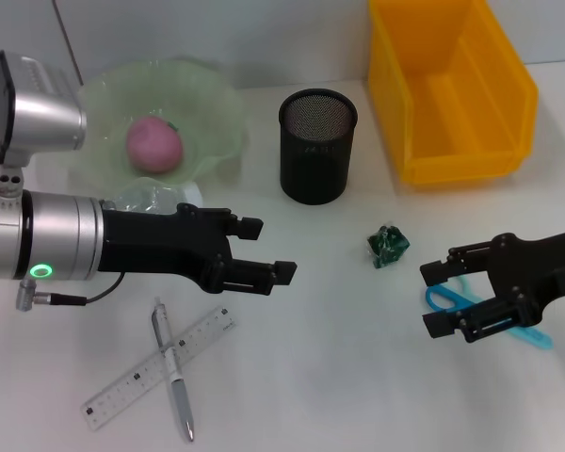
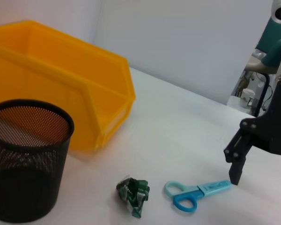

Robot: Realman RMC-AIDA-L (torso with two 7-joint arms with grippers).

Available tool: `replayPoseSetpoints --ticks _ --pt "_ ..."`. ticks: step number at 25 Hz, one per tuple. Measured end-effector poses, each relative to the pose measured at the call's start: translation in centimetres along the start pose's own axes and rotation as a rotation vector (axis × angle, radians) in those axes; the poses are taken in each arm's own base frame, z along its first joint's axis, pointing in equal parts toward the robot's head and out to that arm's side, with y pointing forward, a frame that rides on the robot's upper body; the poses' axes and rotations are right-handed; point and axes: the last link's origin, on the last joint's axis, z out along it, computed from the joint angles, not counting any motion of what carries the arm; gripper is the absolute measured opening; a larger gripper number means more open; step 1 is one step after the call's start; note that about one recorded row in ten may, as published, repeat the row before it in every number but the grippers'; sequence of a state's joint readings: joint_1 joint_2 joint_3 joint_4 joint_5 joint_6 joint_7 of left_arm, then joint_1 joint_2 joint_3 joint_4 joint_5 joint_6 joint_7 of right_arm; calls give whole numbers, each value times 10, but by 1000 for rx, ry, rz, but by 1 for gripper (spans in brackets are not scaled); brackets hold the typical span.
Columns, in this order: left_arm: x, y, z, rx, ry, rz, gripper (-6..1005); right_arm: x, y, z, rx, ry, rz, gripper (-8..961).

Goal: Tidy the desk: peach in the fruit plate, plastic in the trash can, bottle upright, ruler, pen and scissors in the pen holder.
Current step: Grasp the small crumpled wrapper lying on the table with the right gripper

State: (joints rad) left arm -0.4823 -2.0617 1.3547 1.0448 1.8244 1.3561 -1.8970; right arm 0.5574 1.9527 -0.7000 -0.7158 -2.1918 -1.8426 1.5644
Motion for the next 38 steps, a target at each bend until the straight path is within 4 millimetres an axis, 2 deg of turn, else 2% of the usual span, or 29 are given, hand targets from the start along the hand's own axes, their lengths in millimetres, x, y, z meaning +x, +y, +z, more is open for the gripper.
replayPoseSetpoints --ticks 7,15,18,22,24,26,29,30,34,38 --pt "-3 -1 0 2 2 -4 814 -14 -1 1 -1 0 -17 750" --pt "-5 -4 -4 18 17 -13 814 -70 -15 -3 78 44 104 747" --pt "-8 -4 -4 17 12 -8 814 -94 -19 0 117 131 151 745" --pt "-12 -5 -3 13 2 -16 814 -115 -25 13 173 272 163 744" --pt "-16 -6 -3 17 0 -17 814 -124 -31 30 241 389 133 743" --pt "-18 -7 -4 21 2 -17 814 -126 -31 35 254 416 121 742" --pt "-20 -10 -9 36 16 -22 814 -129 -36 59 333 531 58 741" --pt "-20 -11 -11 40 21 -26 814 -129 -36 59 333 531 58 740" --pt "-21 -12 -13 46 26 -32 814 -125 -42 82 432 634 -15 738" --pt "-22 -12 -13 47 26 -36 814 -121 -45 92 460 669 -43 737"
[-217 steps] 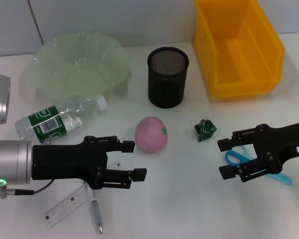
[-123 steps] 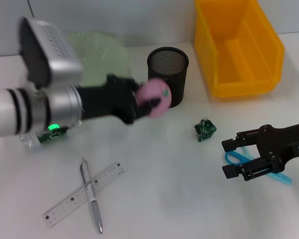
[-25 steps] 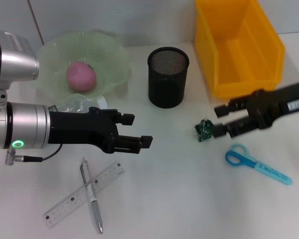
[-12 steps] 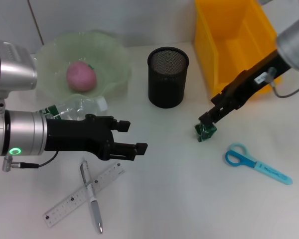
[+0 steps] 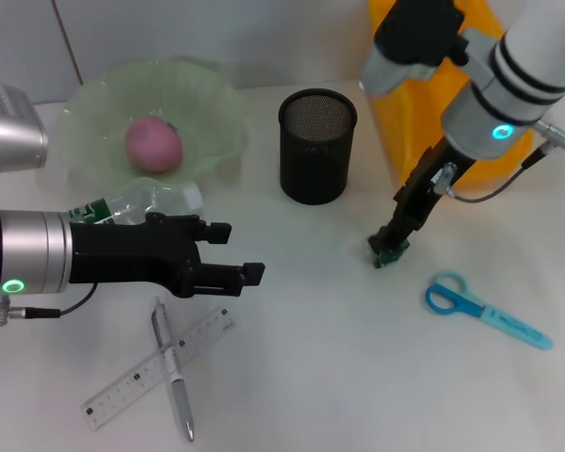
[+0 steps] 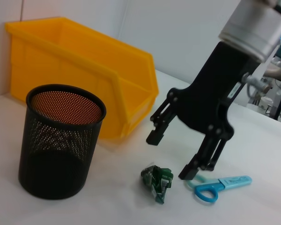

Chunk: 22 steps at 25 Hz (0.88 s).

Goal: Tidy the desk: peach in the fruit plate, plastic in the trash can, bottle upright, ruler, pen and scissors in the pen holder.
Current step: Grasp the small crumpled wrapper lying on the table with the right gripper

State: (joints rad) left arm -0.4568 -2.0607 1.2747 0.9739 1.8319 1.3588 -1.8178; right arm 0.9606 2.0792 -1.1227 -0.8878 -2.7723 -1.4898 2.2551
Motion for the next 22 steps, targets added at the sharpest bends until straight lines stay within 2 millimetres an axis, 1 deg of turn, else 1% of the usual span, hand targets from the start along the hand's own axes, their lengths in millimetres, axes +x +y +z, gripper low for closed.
replayPoseSetpoints --ticks 1,8,14,22 --pt "-1 0 0 1 0 -2 814 0 0 6 7 6 2 736" --pt "-2 0 -1 4 0 -8 814 3 -2 20 19 8 11 733" --pt "-2 0 -2 4 2 -9 814 3 0 30 24 13 -1 731" --pt "-1 -1 -2 6 7 -9 813 4 1 35 17 15 -9 727"
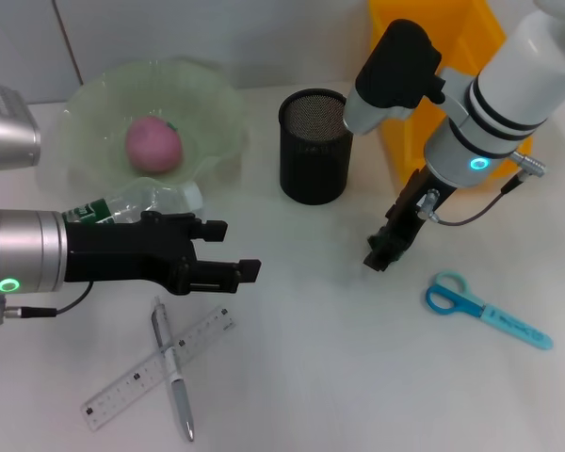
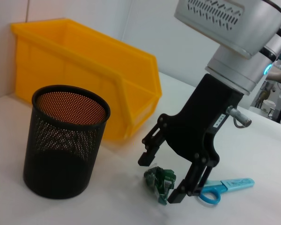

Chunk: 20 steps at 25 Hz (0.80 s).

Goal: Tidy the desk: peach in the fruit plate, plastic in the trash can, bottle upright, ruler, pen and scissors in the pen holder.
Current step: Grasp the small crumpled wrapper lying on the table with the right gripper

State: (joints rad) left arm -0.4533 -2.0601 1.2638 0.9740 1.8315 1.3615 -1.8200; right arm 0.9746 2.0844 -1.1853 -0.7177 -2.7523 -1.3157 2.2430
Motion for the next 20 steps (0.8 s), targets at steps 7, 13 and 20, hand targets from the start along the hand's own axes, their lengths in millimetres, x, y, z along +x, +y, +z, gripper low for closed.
replayPoseSetpoints --ticks 7,13,20 --pt "0 0 -1 1 2 0 813 0 1 4 9 8 -12 724" --pt "0 -1 -2 5 3 -1 813 -2 -1 4 23 -1 -13 722" --pt "0 -1 -2 5 3 -1 813 -1 -1 5 22 0 -11 631"
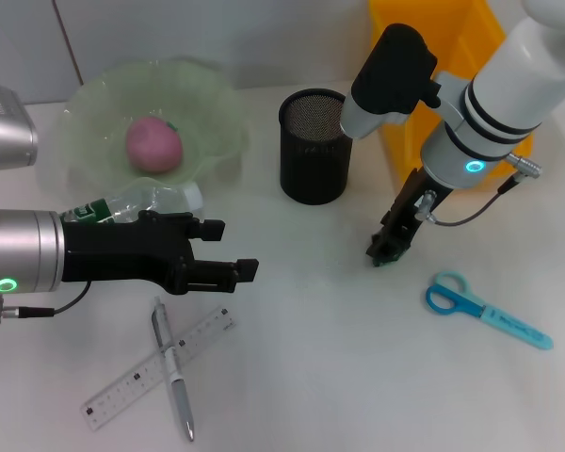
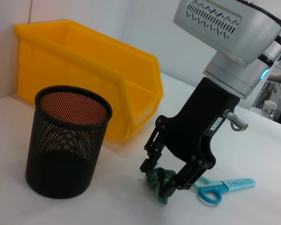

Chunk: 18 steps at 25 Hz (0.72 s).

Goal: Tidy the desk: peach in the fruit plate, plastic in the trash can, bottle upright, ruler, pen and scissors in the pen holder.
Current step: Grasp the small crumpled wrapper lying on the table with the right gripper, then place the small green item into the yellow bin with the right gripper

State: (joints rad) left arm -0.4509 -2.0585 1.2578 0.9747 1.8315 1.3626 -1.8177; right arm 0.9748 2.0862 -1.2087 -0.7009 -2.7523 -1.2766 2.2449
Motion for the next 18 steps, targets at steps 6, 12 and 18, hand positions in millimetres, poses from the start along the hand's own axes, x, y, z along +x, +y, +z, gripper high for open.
replayPoseSetpoints --ticks 6,12,18 --pt "1 0 0 -1 1 2 813 0 3 0 -19 -4 4 524" --pt "1 -1 -2 3 4 0 813 0 9 -18 -76 -58 12 456" --pt "1 -2 -3 5 3 0 813 6 8 -62 -69 -207 33 389"
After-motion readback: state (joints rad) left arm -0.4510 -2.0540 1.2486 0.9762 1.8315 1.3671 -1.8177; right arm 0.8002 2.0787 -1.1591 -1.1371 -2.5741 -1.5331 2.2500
